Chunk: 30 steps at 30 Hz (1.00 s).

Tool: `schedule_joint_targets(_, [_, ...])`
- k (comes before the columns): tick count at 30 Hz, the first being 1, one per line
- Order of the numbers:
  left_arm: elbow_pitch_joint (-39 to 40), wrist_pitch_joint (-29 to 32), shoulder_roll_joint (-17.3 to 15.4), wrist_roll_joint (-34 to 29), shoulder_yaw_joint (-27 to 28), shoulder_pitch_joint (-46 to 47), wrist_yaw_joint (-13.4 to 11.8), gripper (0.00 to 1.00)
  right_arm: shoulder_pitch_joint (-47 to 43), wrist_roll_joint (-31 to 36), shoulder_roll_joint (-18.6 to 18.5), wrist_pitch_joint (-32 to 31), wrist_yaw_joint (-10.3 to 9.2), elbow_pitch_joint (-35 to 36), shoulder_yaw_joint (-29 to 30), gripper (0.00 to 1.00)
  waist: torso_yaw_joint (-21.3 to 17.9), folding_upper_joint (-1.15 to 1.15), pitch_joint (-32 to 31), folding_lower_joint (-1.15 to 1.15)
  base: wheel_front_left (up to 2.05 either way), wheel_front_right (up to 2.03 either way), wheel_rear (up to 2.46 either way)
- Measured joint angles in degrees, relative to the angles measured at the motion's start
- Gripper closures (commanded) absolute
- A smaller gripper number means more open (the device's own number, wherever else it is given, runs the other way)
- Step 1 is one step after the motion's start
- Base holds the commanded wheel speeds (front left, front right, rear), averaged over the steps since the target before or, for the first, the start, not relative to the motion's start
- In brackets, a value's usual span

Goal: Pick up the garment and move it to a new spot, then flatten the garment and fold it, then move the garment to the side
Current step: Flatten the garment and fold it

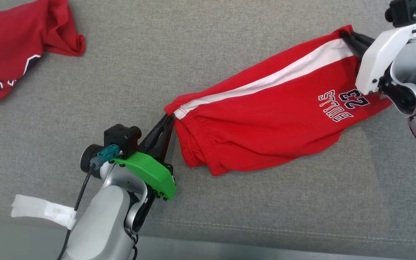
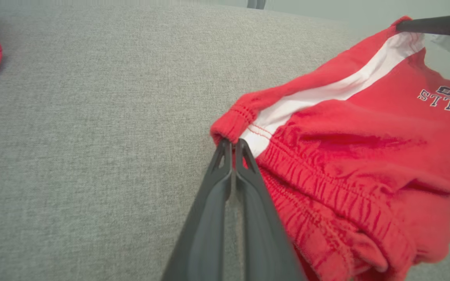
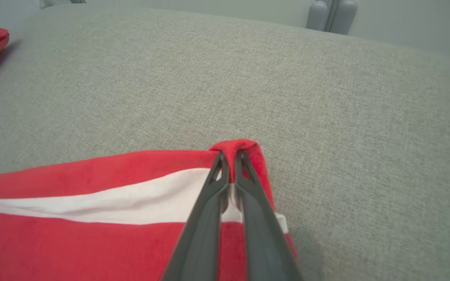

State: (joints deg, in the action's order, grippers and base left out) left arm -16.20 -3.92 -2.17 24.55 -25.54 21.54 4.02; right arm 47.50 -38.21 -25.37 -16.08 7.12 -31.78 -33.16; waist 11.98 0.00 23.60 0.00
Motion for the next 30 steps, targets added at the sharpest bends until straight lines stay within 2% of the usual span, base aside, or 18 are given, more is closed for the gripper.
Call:
schedule_joint_targets(1, [-0.12,-0.46,0.02,0.02,0.08,0.09,0.00,0.00,0.44,0.00,0.11,0.54,0.00,-0.25,-0.05,0.00,-0.13,0.00,-0.01,0.00,0.00,0.00,0.00])
schedule_joint_targets(8, [-1.20,-1.82,0.03,0.13,0.20,0.19,-0.15,0.00,1.68,-0.21,0.53,3.86,0.01,-1.65,-1.27,0.00,-1.41,0.00,-0.83,0.00,0.00,0.00,0.00])
schedule_joint_targets(13, [-1.53,-4.34,0.04,-0.22,1.36,0.08,-1.33,0.00,1.20,-1.87,-0.05,5.99,0.01,-2.85,-2.01,0.00,-2.16,0.00,-2.15,0.00,0.00,0.00,0.00])
schedule_joint_targets(20, [-0.09,-7.93,-0.03,-1.13,2.65,-1.69,-2.63,0.00,-4.93,-7.76,0.12,7.98,0.00,-2.85,-2.87,0.00,-2.89,0.00,-4.69,0.00,0.00,0.00,0.00])
schedule_joint_targets(23, [0.41,-8.26,-0.43,-1.13,3.32,-3.15,-3.63,0.00,-7.32,-8.31,0.22,7.91,0.00,-2.92,-4.39,0.00,-3.17,0.00,-5.82,0.00,0.00,0.00,0.00])
schedule_joint_targets(30, [2.01,-8.75,-0.38,-0.67,3.68,-5.73,-4.08,0.00,-10.60,-10.26,-0.35,7.89,0.00,-3.75,-5.44,0.00,-3.38,0.00,-7.65,0.00,0.00,0.00,0.00])
